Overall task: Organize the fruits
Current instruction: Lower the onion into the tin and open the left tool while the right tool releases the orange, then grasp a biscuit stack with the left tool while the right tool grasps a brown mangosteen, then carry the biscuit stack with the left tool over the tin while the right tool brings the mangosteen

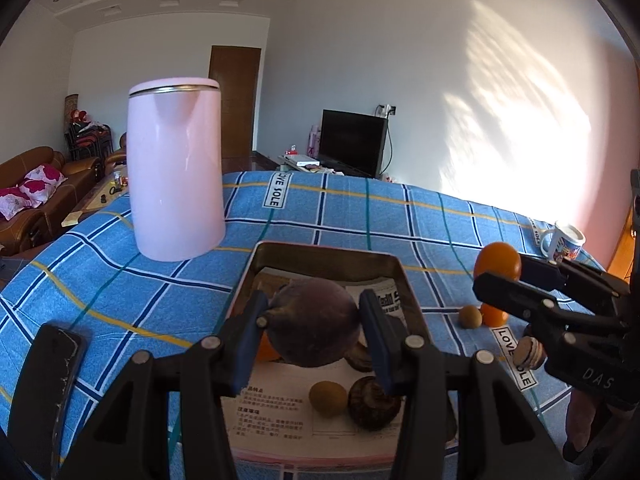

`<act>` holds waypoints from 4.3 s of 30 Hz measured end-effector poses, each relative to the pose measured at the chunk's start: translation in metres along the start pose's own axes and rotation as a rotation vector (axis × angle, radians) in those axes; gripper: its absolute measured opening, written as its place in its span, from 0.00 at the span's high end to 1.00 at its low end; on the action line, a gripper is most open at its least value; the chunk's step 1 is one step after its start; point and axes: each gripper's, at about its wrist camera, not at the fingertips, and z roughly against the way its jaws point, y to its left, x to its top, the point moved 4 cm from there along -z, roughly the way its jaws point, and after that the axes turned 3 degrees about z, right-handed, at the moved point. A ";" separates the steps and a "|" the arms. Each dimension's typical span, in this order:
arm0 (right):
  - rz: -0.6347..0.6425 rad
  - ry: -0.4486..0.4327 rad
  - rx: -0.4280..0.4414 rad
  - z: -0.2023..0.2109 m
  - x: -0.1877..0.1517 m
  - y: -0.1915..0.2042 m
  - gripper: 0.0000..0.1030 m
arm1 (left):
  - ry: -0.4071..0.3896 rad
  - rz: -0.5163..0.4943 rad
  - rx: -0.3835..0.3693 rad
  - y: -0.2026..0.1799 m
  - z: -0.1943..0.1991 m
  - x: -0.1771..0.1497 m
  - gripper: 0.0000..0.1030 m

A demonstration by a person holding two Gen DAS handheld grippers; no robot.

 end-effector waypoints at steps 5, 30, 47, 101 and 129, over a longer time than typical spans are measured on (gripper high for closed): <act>0.011 0.039 0.050 -0.017 -0.002 0.019 0.58 | 0.022 0.002 0.020 0.010 0.002 -0.007 0.53; 0.087 0.166 0.197 -0.034 -0.029 0.072 0.53 | 0.032 0.078 0.047 0.037 0.015 -0.011 0.38; -0.045 0.115 -0.155 0.040 -0.049 -0.056 0.46 | 0.020 -0.001 -0.020 -0.017 0.017 -0.003 0.24; -0.318 0.174 -0.294 0.068 -0.098 -0.153 0.61 | 0.361 -0.272 -0.365 -0.221 -0.051 -0.066 0.68; -0.212 -0.002 -0.245 0.094 -0.081 -0.129 0.61 | 0.148 -0.223 -0.288 -0.203 -0.023 -0.046 0.68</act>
